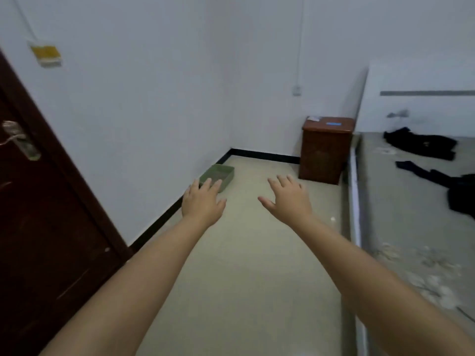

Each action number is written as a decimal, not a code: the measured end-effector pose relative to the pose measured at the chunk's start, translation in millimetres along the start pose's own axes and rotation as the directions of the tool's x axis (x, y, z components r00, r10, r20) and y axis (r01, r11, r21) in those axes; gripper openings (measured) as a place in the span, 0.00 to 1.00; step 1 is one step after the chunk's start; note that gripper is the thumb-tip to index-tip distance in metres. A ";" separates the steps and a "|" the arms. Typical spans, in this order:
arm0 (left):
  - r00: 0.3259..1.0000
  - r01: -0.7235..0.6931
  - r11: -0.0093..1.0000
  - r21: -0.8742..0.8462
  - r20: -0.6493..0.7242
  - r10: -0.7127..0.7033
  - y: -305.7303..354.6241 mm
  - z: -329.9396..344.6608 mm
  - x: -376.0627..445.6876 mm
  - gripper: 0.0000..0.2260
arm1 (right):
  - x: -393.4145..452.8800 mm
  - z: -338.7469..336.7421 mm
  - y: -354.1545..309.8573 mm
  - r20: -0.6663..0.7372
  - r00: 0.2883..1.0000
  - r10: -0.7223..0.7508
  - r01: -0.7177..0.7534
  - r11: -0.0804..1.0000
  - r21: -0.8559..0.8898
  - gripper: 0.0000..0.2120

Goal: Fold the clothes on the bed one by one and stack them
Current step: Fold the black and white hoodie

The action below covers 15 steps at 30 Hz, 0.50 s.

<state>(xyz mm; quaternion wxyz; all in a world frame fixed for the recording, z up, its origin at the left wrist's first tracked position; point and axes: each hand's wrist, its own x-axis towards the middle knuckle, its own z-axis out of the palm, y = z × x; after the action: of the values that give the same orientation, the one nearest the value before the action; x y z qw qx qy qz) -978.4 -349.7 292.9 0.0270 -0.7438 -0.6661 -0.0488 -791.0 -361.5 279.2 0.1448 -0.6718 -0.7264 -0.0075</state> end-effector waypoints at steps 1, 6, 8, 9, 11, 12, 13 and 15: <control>0.999 -0.047 0.999 -0.012 0.008 0.047 17.7 5.2 21.8 0.24 | 9.5 -0.5 19.4 -0.012 0.999 0.037 -0.037 0.999 -0.018 0.29; 0.962 -0.271 0.961 -0.061 -0.004 0.272 121.2 30.3 127.1 0.24 | 63.5 -5.0 134.7 -0.074 0.964 0.256 -0.262 0.960 -0.093 0.29; 0.938 -0.346 0.934 -0.082 -0.026 0.346 170.5 34.1 174.8 0.24 | 87.6 -12.4 189.4 -0.098 0.940 0.327 -0.337 0.935 -0.111 0.31; 0.926 -0.377 0.921 -0.096 -0.030 0.376 196.0 34.4 198.7 0.24 | 98.3 -19.0 216.7 -0.114 0.927 0.358 -0.371 0.921 -0.121 0.32; 0.901 -0.434 0.895 -0.108 -0.035 0.433 247.0 34.5 245.1 0.24 | 118.3 -32.8 272.3 -0.152 0.892 0.425 -0.445 0.885 -0.135 0.32; 0.885 -0.466 0.878 -0.109 -0.039 0.464 271.6 35.1 266.7 0.24 | 126.1 -38.9 299.5 -0.168 0.875 0.454 -0.478 0.866 -0.149 0.30; 0.868 -0.497 0.860 -0.115 -0.046 0.495 295.2 37.0 287.0 0.24 | 132.4 -43.6 327.1 -0.185 0.858 0.480 -0.508 0.845 -0.167 0.28; 0.832 -0.554 0.821 -0.139 -0.056 0.552 338.0 41.8 322.4 0.24 | 142.2 -50.9 378.3 -0.205 0.808 0.552 -0.586 0.789 -0.186 0.28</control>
<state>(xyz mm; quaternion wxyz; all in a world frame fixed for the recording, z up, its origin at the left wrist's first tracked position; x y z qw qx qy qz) -606.3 -64.3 294.8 -0.0114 -0.9045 -0.4160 -0.0933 -418.6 -196.6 289.8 0.1082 -0.8698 -0.4713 -0.0983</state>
